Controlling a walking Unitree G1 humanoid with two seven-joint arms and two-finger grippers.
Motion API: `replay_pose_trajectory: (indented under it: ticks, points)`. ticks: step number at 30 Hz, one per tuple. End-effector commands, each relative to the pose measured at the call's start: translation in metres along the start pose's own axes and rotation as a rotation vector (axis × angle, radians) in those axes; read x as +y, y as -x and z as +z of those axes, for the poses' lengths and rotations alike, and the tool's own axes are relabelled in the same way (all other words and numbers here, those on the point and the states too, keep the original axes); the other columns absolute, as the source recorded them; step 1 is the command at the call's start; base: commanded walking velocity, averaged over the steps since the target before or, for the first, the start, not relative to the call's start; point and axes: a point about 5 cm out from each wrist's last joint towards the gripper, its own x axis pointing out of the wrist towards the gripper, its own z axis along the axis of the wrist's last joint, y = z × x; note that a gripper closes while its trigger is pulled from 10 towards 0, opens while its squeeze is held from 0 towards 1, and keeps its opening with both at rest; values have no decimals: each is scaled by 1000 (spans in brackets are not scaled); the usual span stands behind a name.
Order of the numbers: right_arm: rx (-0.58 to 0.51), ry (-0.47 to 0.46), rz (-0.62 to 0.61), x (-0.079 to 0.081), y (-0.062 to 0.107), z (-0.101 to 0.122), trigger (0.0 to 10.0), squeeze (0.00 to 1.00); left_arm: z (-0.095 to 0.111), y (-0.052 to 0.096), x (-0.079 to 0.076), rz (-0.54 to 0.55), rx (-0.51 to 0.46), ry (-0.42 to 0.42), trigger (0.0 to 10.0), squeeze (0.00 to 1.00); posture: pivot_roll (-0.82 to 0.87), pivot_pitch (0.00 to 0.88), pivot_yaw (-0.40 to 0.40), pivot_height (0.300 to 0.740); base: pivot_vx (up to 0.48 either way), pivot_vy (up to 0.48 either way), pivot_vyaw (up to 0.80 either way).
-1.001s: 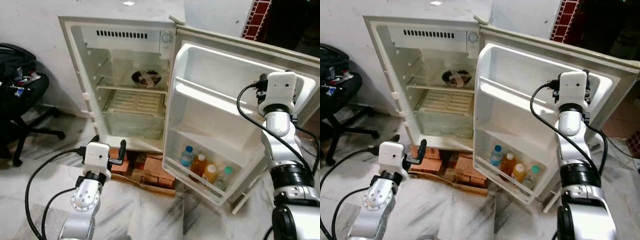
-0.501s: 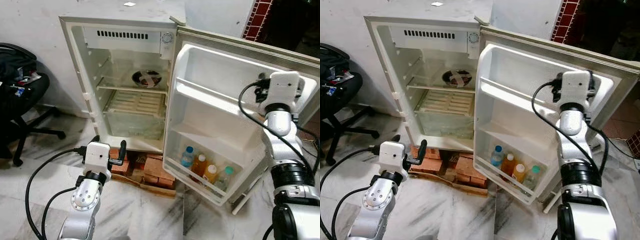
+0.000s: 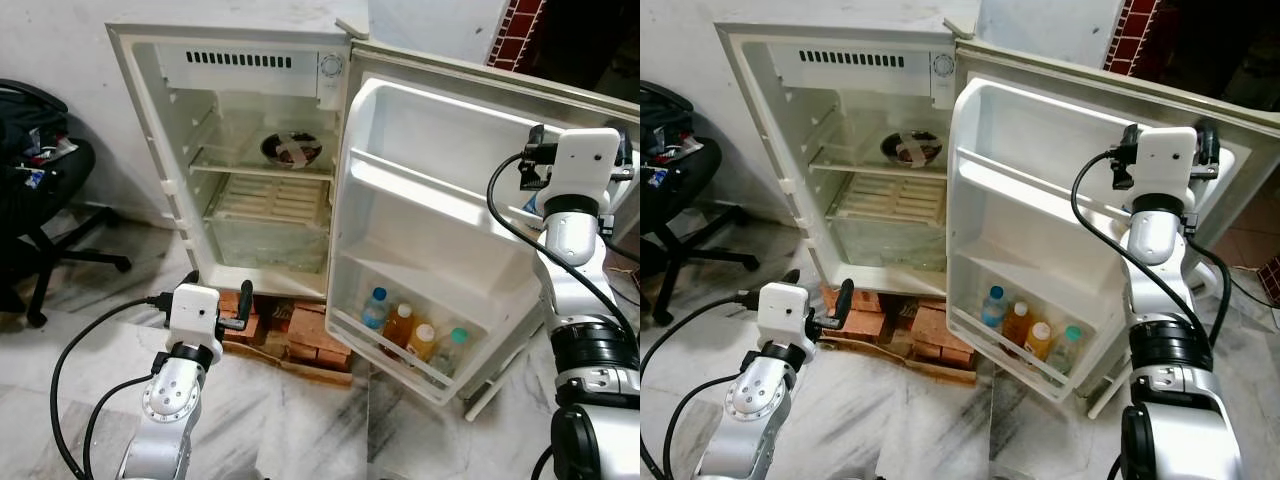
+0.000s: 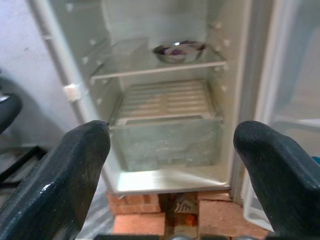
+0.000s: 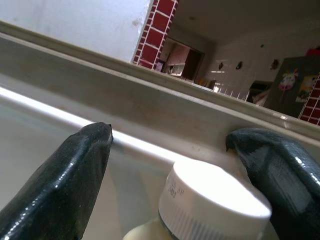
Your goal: Restocking fridge
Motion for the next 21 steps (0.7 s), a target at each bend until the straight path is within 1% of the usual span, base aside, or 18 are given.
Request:
replay_pose_trajectory:
  ticks: [1,2,3,4,5,6,8,9,10,13,14,15,16,18,21]
  points:
    - [-202,-85,-92,-32,-14,42,10000,1000,1,0,3,28,6,-4,10000,0,78,0,-29,740,0,0,0]
    - [-222,-131,-43,-27,-11,45,10000,1000,1,-1,3,34,10,-2,10000,0,73,0,-27,740,0,0,0]
    - [-222,-131,-43,-27,-11,45,10000,1000,1,-1,3,34,10,-2,10000,0,73,0,-27,740,0,0,0]
    - [-255,-150,17,-19,-6,50,10000,1000,1,-2,2,38,18,-4,10000,0,72,0,-26,740,0,0,0]
    - [-264,-155,33,-17,-5,51,10000,1000,0,-2,2,39,20,-5,10000,0,72,0,-26,740,0,0,0]
    - [-279,-178,58,-12,-2,55,10000,902,1,-3,1,35,17,-9,10000,0,68,0,-22,740,-289,0,0]
    - [-313,-216,120,1,2,64,10000,149,1,-4,0,28,14,-14,10000,0,66,0,-19,740,-319,0,0]
    - [-321,-222,137,4,4,66,10000,59,1,-5,-1,26,15,-14,10000,0,65,0,-18,740,-326,0,0]
    - [-325,-241,162,10,6,67,10000,0,1,-5,-1,26,16,-14,10000,0,65,0,-18,740,-326,0,0]
    - [-324,-308,221,21,12,71,10000,0,2,-5,-2,22,15,-18,10000,0,69,0,-18,740,-324,0,0]
    - [-325,-362,266,29,16,75,10000,0,2,-6,-1,24,15,-18,10000,0,70,0,-19,740,-322,0,0]
    - [-325,-362,266,29,16,75,10000,0,2,-6,-1,24,15,-18,10000,0,70,0,-19,740,-322,0,0]
    - [-336,-383,301,34,20,79,10000,0,2,-6,-1,26,15,-19,10000,0,71,0,-19,740,-326,0,0]
    - [-343,-396,315,37,22,82,10000,0,2,-6,-1,26,16,-21,10000,0,72,0,-20,740,-326,0,0]
    - [-352,-379,318,37,22,84,10000,0,2,-6,-1,26,15,-21,10000,0,72,0,-21,740,-341,0,0]
